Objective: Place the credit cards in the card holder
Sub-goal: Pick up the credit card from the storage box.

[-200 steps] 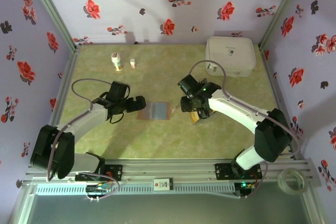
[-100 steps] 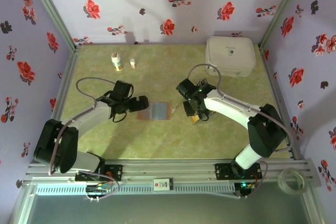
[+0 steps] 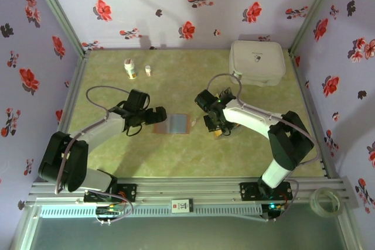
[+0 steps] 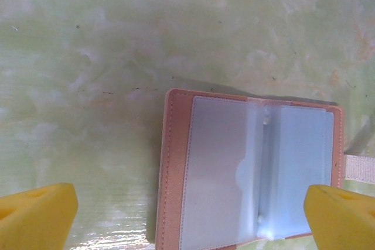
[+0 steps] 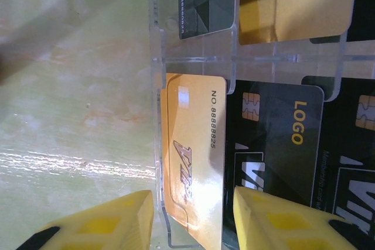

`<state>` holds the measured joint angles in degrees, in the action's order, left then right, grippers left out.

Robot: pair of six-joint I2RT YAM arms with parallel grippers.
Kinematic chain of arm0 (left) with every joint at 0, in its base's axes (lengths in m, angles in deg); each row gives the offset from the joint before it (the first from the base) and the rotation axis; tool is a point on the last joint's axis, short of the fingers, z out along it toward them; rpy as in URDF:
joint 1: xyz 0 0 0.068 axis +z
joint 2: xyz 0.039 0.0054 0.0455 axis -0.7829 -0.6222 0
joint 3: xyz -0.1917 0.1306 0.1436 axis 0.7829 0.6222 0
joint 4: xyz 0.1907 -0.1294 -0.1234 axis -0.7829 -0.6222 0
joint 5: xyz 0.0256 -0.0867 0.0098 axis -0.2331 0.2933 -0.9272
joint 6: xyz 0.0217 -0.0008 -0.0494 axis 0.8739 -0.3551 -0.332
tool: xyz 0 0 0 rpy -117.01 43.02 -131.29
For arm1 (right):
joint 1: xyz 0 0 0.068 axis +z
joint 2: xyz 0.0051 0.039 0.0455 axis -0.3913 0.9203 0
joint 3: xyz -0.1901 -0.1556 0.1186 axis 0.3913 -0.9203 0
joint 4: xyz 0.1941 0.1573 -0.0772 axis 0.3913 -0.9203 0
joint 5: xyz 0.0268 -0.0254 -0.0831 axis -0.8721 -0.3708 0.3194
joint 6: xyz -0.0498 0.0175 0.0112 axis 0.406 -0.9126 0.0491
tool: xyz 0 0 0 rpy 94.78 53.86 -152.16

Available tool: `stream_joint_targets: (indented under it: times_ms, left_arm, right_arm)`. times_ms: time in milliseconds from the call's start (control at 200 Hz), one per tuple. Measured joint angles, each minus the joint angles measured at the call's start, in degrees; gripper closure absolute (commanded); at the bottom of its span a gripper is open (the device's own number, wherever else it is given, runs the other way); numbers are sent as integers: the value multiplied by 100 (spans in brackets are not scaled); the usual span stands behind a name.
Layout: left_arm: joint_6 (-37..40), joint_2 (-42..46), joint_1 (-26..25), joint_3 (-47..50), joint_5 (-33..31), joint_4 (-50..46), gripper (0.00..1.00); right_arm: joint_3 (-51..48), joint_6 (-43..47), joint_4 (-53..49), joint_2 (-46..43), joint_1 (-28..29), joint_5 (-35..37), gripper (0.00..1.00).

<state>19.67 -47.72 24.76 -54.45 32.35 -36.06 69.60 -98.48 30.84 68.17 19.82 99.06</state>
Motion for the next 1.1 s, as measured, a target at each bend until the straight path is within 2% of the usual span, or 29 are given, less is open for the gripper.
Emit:
stream_joint_targets:
  times_ms: [280,1100]
  left_arm:
    - [2,0,0,0,0,0,0]
    - [2,0,-4,0,0,44,0]
  right_arm:
    - [0,0,46,68,0,-63,63]
    - [0,-13,140,74,0,-219,83]
